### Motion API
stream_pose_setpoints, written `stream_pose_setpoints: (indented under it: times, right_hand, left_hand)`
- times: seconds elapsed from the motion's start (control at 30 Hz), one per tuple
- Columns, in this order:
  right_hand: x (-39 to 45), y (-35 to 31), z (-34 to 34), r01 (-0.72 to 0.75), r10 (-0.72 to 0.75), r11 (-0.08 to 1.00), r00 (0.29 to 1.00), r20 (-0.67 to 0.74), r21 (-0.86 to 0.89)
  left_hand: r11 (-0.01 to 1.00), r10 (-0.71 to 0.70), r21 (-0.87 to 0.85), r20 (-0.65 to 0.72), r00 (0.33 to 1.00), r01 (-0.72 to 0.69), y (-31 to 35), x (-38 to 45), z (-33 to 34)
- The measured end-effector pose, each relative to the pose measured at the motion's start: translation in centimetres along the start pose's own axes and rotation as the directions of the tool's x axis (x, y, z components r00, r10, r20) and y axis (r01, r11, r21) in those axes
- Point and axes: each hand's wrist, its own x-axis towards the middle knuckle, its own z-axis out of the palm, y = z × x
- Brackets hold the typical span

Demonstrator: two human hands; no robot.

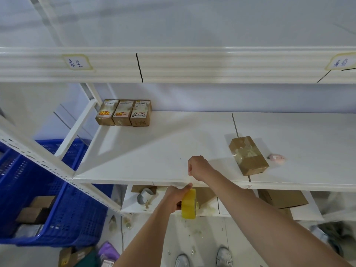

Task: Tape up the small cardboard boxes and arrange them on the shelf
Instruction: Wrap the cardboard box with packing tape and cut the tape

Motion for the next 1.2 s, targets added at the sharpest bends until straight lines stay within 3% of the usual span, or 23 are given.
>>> stream_pose_setpoints:
  times: [0.27, 0.43, 0.63, 0.83, 0.97, 1.2]
  right_hand:
    - [0.9, 0.3, 0.9, -0.006, 0.006, 0.997, 1.0, 0.006, -0.071]
    - [0.9, 0.5, 1.4, 0.015, -0.02, 0.983, 1.0, -0.024, -0.184]
    - [1.1, 0.6, 1.3, 0.04, -0.071, 0.945, 0.994, -0.084, -0.325]
    - [1.8, 2.6, 0.9, -0.065, 0.056, 0.976, 0.997, -0.046, -0.206]
    - [1.7, 3.5, 1.0, -0.049, 0.052, 0.992, 0.998, 0.022, -0.114]
    - [0.8, 4.6, 0.0, -0.064, 0.061, 0.997, 0.994, -0.091, -0.034]
  left_hand:
    - [1.0, -0.018, 0.022, 0.009, 1.0, 0.018, -0.8, 0.9, 0.7]
    - [0.996, -0.014, 0.09, -0.032, 0.999, 0.017, -0.8, 1.3, 0.7]
    - [0.997, 0.011, 0.076, 0.017, 1.0, -0.013, -1.0, 1.8, 0.8]
    - [0.981, 0.066, 0.182, 0.01, 0.998, -0.067, -1.4, 2.1, 0.6]
    - [0.967, 0.078, 0.245, -0.006, 0.997, -0.074, -1.6, 1.8, 0.2]
    - [0.836, 0.079, 0.548, -0.062, 0.995, -0.032, -0.6, 0.6, -2.2]
